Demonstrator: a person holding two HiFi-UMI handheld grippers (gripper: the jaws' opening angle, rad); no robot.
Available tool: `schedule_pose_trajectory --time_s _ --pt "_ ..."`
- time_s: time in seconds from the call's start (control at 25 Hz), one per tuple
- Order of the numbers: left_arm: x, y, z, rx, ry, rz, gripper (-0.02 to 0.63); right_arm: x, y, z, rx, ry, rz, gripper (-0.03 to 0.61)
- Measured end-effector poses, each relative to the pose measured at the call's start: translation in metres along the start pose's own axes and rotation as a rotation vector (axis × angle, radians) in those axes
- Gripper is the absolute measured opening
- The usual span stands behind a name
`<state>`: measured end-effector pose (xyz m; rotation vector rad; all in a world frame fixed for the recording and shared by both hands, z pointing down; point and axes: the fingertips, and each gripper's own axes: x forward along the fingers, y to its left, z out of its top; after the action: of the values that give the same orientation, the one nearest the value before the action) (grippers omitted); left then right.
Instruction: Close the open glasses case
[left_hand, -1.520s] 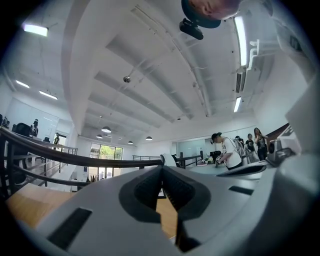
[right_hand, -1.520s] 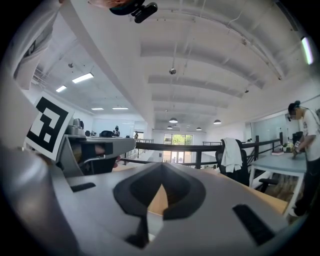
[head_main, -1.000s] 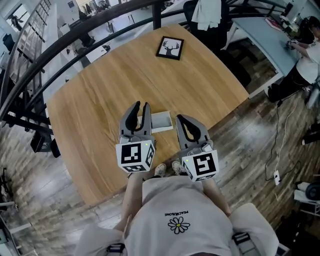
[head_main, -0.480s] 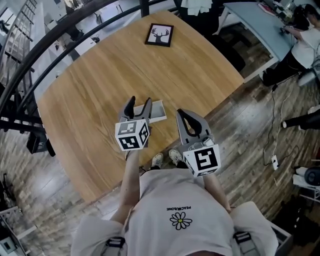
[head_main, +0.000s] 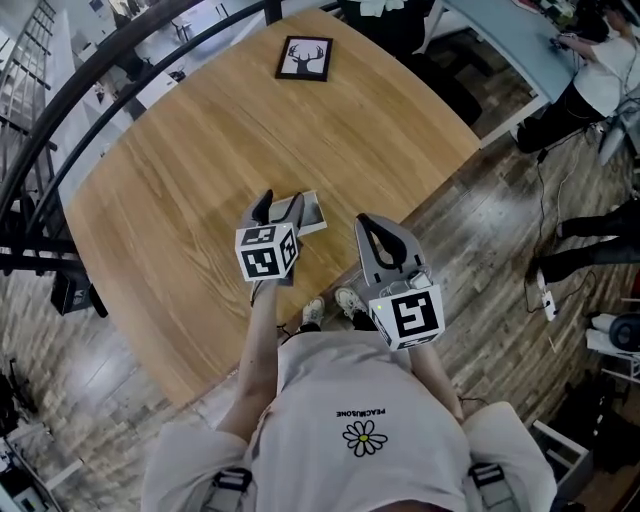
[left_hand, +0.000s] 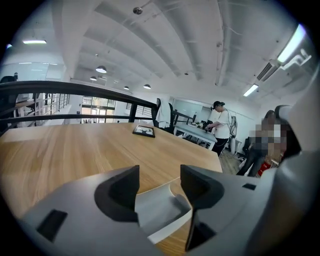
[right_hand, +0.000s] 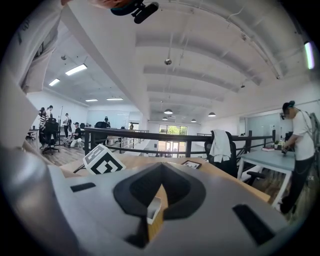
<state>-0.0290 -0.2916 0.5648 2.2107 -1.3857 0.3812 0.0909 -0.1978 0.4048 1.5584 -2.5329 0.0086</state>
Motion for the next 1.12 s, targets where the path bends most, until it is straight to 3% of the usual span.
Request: schedule_pose_trajectory --time_s 0.4,0.56,1.12 --pt "0.018 0.005 -0.028 -0.027 0.086 0.003 0.256 -0.007 -0.007 -0.002 -0.011 0.010 -0.019 0.008" --pt "0.020 0.004 -0.032 0.014 0.106 0.012 0.256 -0.009 -0.007 -0.002 -0.012 0.013 -0.018 0.008" --pt "0.015 0.001 -0.036 -0.005 0.104 0.006 0.255 -0.007 0.002 -0.005 -0.028 0.018 0.014 0.008"
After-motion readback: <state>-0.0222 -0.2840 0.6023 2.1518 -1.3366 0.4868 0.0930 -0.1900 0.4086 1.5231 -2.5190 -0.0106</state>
